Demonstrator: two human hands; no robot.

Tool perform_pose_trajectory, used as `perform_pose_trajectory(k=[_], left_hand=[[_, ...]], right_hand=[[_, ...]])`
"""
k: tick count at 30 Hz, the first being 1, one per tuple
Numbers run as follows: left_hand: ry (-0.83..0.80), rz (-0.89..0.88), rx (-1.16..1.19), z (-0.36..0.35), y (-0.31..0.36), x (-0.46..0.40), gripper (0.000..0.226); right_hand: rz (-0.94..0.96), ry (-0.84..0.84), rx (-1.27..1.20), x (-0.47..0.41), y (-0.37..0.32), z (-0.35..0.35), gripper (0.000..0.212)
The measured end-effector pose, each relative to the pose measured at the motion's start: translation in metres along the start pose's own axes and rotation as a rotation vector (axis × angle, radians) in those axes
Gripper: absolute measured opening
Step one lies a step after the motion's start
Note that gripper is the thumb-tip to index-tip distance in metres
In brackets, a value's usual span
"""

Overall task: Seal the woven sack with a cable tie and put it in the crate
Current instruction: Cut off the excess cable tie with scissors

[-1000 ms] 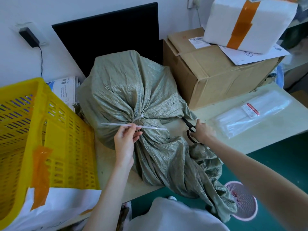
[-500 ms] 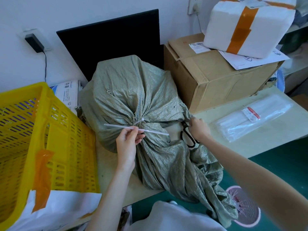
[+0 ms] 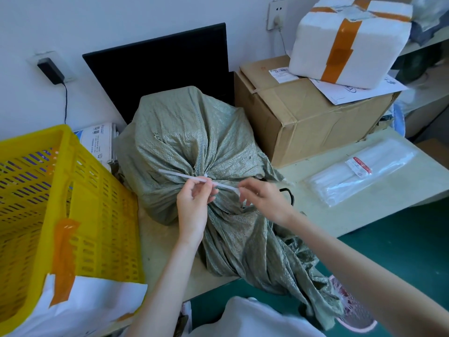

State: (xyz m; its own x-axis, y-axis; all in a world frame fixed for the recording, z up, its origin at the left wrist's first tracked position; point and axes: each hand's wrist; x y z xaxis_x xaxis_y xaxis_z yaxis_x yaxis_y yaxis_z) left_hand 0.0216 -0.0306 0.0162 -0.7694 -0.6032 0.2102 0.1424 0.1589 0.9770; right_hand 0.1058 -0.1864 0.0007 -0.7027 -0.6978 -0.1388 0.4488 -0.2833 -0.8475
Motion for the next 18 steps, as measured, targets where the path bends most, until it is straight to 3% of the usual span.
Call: perform_pose_trajectory(k=[6, 14, 18], left_hand=[[-0.011, -0.001, 0.005, 0.0, 0.001, 0.008, 0.013], [-0.134, 0.047, -0.018, -0.014, -0.007, 0.022, 0.013], [-0.268, 0.116, -0.068, -0.031, -0.015, 0.026, 0.009]], right_hand=[[0.019, 0.129, 0.091, 0.013, 0.006, -0.002, 0.017], [-0.21, 0.34, 0.001, 0.053, 0.034, -0.001, 0.021], [-0.312, 0.528, -0.147, 0.094, 0.04, 0.007, 0.018]])
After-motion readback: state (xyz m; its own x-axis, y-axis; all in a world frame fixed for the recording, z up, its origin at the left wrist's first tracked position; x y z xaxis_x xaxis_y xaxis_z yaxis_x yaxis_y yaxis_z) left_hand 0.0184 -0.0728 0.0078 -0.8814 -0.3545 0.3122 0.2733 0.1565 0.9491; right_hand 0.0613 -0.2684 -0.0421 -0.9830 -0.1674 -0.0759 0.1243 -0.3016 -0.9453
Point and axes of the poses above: each hand's wrist, its own x-axis away from the middle knuckle, its own z-axis out of the back of the hand, y = z × x, and after that the axes turned 10 degrees about z, right-handed
